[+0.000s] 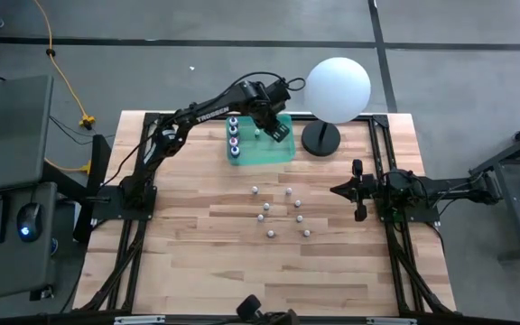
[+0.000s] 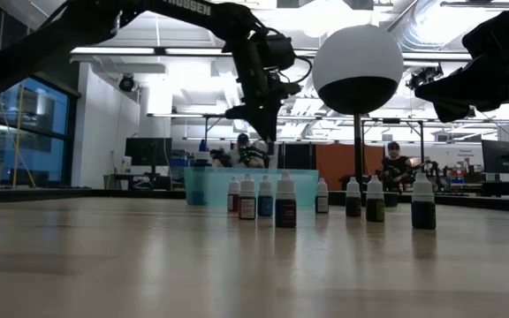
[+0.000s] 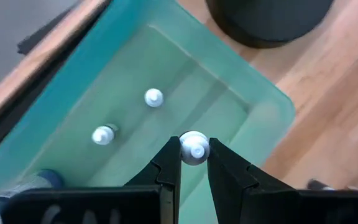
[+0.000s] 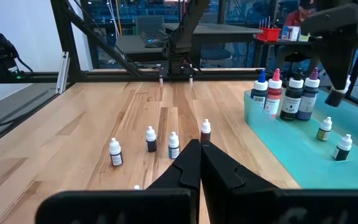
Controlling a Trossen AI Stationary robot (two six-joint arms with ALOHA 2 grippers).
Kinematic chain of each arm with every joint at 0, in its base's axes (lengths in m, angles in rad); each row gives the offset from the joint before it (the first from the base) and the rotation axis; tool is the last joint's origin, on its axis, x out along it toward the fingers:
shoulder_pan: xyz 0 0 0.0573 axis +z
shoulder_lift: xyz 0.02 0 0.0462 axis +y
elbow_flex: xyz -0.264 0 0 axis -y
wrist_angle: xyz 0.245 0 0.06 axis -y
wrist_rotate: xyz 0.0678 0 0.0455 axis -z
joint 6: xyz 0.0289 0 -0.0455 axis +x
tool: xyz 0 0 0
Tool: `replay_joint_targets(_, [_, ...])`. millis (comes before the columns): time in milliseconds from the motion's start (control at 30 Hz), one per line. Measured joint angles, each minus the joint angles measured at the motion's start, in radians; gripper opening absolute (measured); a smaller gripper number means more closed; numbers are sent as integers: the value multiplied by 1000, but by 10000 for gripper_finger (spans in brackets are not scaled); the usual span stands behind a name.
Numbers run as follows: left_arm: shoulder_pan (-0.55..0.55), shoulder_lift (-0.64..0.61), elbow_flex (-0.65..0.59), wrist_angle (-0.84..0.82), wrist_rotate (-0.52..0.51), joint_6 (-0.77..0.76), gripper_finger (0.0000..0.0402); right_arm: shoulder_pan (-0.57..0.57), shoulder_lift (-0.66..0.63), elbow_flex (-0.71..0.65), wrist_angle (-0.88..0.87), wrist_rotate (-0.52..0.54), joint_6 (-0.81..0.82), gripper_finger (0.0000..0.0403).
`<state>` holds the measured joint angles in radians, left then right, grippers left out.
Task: Pick & Place food coloring
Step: Put the small brown food coloring bottle into the green bin
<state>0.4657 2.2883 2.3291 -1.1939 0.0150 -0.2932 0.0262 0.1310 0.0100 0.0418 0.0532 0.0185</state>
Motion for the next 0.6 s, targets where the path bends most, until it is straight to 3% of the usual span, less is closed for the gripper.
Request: replay_joint_targets(600, [0,42,-1,-57,38,12,51,0,0,0,0,0,0,0])
